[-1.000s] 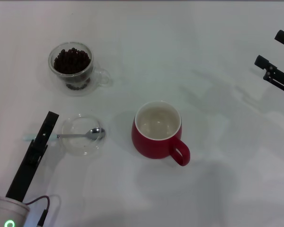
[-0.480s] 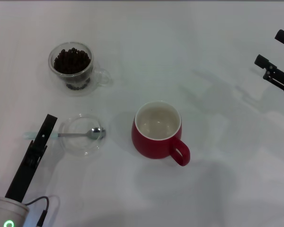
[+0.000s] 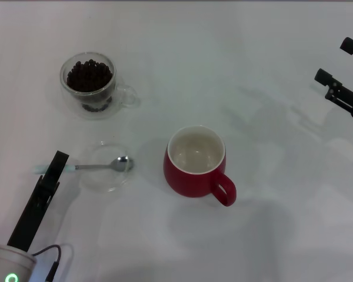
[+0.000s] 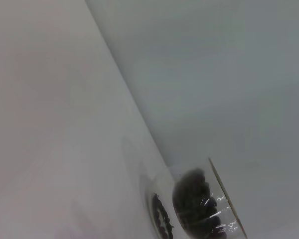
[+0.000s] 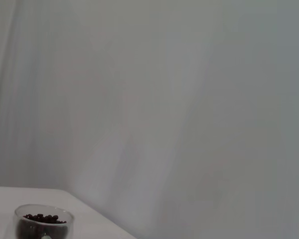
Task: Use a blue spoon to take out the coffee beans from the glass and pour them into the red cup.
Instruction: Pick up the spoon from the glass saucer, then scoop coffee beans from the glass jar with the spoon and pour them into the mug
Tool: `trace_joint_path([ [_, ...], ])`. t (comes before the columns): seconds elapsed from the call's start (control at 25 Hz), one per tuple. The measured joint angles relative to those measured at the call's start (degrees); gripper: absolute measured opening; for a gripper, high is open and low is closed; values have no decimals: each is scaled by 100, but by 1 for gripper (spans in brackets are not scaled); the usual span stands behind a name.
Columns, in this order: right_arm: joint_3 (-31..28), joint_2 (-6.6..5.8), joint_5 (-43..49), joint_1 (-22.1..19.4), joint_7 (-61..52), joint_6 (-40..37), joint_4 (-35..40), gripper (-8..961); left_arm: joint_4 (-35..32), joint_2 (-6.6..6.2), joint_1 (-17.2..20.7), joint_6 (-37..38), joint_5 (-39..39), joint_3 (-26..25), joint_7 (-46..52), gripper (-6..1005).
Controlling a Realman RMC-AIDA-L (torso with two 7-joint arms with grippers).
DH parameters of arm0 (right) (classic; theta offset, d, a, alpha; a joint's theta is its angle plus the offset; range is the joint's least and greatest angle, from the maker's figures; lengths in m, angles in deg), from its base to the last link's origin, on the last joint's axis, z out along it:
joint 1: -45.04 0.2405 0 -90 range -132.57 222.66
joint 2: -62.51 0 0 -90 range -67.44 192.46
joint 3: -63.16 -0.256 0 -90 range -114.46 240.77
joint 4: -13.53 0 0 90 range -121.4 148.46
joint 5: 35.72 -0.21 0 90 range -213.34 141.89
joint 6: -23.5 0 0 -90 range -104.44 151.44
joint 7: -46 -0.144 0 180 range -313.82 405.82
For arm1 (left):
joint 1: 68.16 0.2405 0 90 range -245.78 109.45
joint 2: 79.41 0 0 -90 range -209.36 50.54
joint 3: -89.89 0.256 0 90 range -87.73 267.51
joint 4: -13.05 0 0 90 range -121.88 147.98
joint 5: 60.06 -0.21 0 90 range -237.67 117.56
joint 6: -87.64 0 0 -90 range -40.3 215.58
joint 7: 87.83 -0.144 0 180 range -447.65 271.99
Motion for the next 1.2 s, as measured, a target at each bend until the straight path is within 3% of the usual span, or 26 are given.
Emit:
trace_joint_path([
  [0.28, 0, 31, 0, -17, 39, 21, 0, 706, -2, -14, 6, 31, 43, -17, -5, 124],
  [0.6, 0, 48, -3, -54, 41, 33, 3, 706, 136, -76, 20, 425, 47, -50, 14, 124],
  [0.88, -5, 104, -9, -72, 45, -1, 44, 706, 1089, -114, -198, 1487, 14, -30, 436, 125],
  [1.2, -9, 236, -151, -69, 77, -102, 62, 705, 2860, -143, -1064, 2394, -132, -8, 1783, 125],
])
